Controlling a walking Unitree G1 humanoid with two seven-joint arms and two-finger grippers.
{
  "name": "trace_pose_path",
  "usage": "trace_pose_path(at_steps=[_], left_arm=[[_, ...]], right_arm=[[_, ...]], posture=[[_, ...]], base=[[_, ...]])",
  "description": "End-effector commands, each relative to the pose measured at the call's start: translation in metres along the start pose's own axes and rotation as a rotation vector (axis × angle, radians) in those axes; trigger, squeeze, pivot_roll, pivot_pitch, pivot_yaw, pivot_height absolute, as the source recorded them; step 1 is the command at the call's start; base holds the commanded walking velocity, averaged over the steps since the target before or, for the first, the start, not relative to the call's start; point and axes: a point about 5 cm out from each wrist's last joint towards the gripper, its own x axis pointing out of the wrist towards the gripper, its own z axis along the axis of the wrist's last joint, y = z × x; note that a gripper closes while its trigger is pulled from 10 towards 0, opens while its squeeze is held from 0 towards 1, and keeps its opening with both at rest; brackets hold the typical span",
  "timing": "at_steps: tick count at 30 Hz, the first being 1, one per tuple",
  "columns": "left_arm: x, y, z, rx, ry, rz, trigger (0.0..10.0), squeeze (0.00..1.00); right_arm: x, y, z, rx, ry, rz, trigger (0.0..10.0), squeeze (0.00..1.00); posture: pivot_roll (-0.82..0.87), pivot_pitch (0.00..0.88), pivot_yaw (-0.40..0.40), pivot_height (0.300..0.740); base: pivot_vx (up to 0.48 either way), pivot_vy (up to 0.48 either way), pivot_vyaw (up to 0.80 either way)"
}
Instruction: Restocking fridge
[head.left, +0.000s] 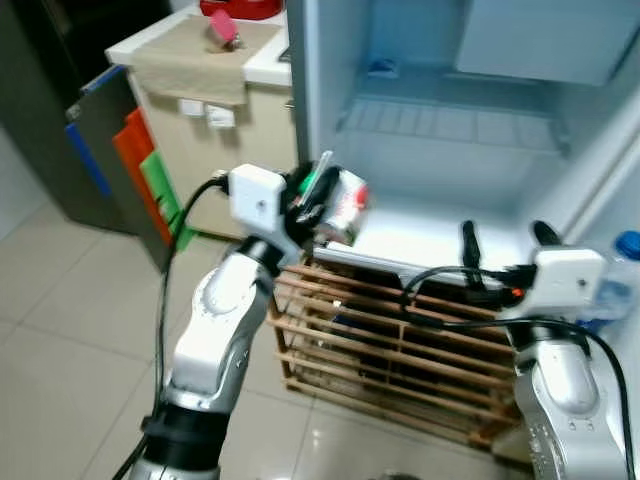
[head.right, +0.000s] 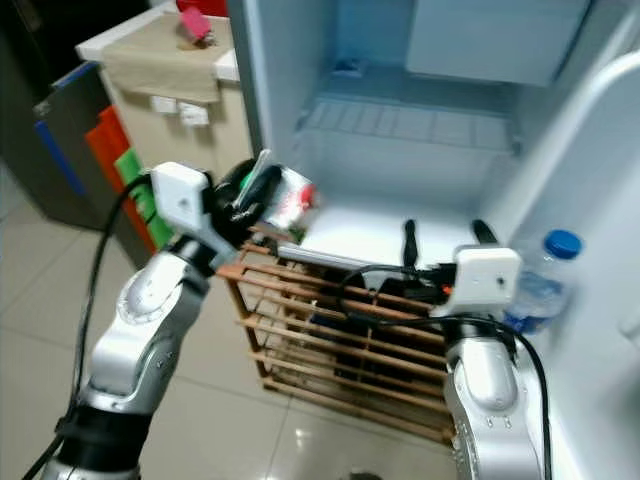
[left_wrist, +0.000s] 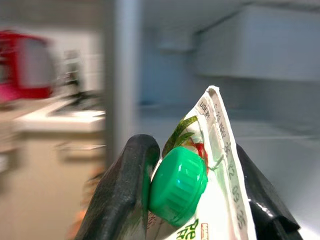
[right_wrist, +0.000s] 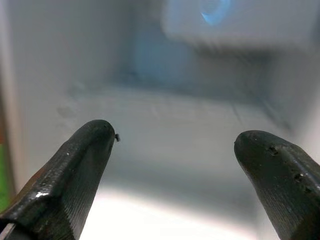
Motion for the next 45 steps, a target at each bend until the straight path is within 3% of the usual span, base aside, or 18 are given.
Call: trace_pose_path(at_steps=[1, 8, 14, 18, 26, 36, 40, 45], left_arm=[[-0.004, 0.015, 0.0, 0.034, 0.009, 0.088, 10.0, 0.0], [-0.001, 0.016, 0.002, 0.017, 0.002, 0.11, 10.0, 0.0], [-0.005, 0.021, 0.0, 0.037, 0.026, 0.138, 10.0, 0.0], [0.0, 0.02, -0.003, 0.07, 0.045, 0.122, 10.0, 0.0], [0.001, 0.02, -0.001, 0.074, 0.038, 0.118, 10.0, 0.0], [-0.002, 0.019, -0.002, 0.063, 0.048, 0.116, 10.0, 0.0], [0.002, 0.016, -0.002, 0.102, 0.043, 0.092, 10.0, 0.0], [0.007, 0.013, 0.002, 0.087, 0.022, 0.061, 10.0, 0.0]], right_arm=[[0.003, 0.007, 0.002, 0.022, -0.006, 0.053, 10.0, 0.0], [0.006, 0.009, 0.001, 0.021, -0.007, 0.05, 10.0, 0.0], [0.005, 0.009, -0.002, 0.018, 0.006, 0.047, 10.0, 0.0], [0.008, 0.008, -0.006, 0.01, 0.021, 0.034, 10.0, 0.0], [0.009, 0.007, -0.01, -0.002, 0.036, 0.026, 10.0, 0.0], [0.007, 0.005, -0.012, -0.014, 0.046, 0.035, 10.0, 0.0], [0.006, 0.008, -0.015, -0.018, 0.065, 0.039, 10.0, 0.0], [0.006, 0.009, -0.015, -0.017, 0.068, 0.038, 10.0, 0.0]], posture=[[-0.16, 0.0, 0.008, 0.74], [-0.16, 0.0, 0.015, 0.74], [-0.15, 0.0, 0.012, 0.74], [-0.15, 0.0, 0.017, 0.74], [-0.15, 0.0, 0.025, 0.74], [-0.15, 0.0, 0.018, 0.74], [-0.15, 0.0, 0.017, 0.74], [-0.15, 0.0, 0.02, 0.74]], base=[[0.0, 0.0, 0.0], [0.0, 0.0, 0.0], [0.0, 0.0, 0.0], [0.0, 0.0, 0.0], [0.0, 0.0, -0.76], [0.0, 0.219, 0.0], [0.0, 0.2, -0.2], [0.0, 0.0, -0.79]])
